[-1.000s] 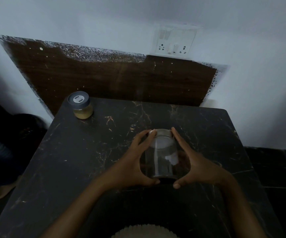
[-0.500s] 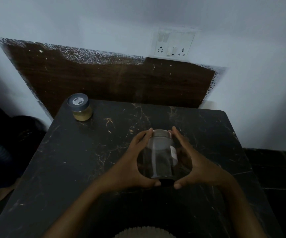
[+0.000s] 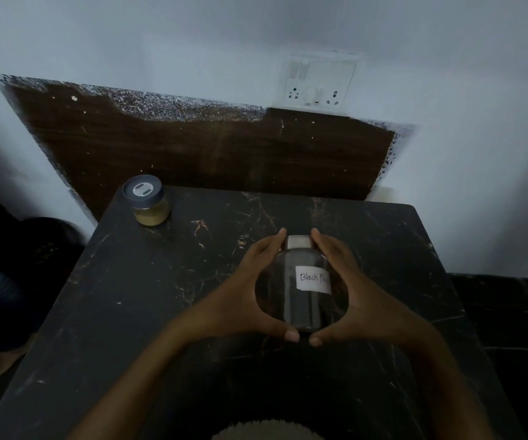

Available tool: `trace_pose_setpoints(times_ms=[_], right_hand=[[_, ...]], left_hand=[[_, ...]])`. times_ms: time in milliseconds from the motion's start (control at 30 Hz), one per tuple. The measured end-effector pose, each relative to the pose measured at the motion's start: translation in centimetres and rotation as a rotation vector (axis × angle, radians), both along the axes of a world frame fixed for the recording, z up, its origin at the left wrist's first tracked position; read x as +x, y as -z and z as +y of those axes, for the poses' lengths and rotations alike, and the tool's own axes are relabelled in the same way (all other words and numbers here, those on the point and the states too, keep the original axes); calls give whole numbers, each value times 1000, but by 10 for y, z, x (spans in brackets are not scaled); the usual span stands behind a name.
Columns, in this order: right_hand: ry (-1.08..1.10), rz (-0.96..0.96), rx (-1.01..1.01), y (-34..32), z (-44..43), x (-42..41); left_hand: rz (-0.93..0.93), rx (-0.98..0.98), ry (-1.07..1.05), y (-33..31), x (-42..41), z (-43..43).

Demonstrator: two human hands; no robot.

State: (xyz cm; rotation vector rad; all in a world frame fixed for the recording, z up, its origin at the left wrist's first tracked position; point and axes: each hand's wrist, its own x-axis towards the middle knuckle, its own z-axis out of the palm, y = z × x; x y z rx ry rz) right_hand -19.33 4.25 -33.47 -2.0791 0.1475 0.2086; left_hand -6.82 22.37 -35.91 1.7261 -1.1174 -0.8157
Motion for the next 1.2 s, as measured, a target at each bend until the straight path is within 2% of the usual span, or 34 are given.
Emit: trace_pose_setpoints(times_ms=[200, 367, 533, 667, 767, 933, 1067, 1200], right_hand=[[30, 42, 144, -11, -9, -8], [83, -47, -20, -17, -4, -5], [118, -104, -110, -32, -10, -10], [136, -156, -209, -60, -27, -16], [190, -224, -197, -91, -43, -15], [244, -451, -210, -146, -73, -9], [272, -631, -352, -207, -99, -4], [334, -818, -655, -264, -119, -4]], left_hand=[[193, -104, 9, -10, 4, 5], [180, -20, 75, -14, 4, -1], [151, -42, 98, -26, 1, -18], [54, -98, 113, -50, 7, -41], [-50, -178, 141, -86, 16, -63], [-173, -314, 216, -163, 31, -100], [-401, -410, 211, -235, 39, -134], [-607, -519, 294, -301, 37, -169]])
